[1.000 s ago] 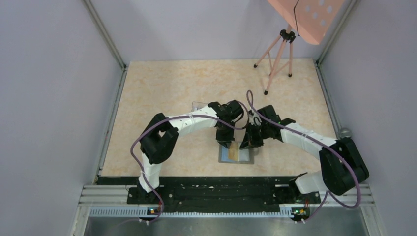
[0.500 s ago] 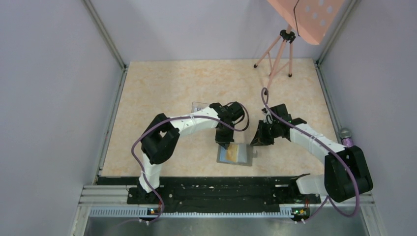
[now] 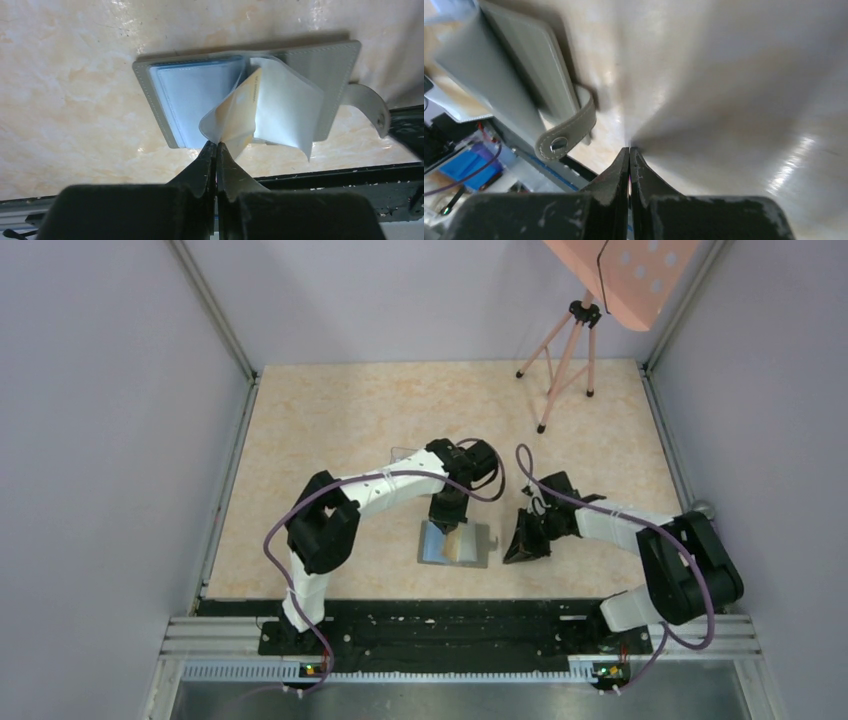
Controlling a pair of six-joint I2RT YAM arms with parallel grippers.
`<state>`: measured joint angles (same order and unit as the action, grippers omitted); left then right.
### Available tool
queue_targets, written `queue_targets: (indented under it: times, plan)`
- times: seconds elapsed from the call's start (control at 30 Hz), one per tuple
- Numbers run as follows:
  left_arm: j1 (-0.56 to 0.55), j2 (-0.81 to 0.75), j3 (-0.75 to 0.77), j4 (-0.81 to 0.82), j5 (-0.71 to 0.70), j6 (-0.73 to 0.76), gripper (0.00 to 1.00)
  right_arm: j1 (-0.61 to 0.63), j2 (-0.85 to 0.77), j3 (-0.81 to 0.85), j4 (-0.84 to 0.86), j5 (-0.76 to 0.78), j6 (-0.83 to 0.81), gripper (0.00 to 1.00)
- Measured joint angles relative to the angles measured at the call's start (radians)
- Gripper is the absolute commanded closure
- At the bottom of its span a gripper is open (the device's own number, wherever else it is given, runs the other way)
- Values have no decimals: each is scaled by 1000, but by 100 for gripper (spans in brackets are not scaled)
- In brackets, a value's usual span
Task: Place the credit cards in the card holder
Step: Turn over the card slot in the card holder.
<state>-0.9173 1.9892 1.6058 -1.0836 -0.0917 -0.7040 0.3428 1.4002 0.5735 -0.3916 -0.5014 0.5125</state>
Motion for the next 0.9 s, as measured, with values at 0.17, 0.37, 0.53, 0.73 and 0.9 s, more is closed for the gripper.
queue_targets:
  times: [0.17,0.37,0.53,0.73,0.9]
  plan:
    - [0,0,48,-20,2,20,84,83,69,-13,106,-71,59,100]
    - [-2,6,47,19,94,16,71,106,134,2,175,-129,92,100]
    - [-2,8,19,99,176,-6,67,107,159,18,187,-140,94,100]
    - [-2,19,-10,143,212,-19,63,107,163,23,186,-140,92,100]
    - [-2,19,-91,265,298,-31,60,107,161,29,174,-134,90,100]
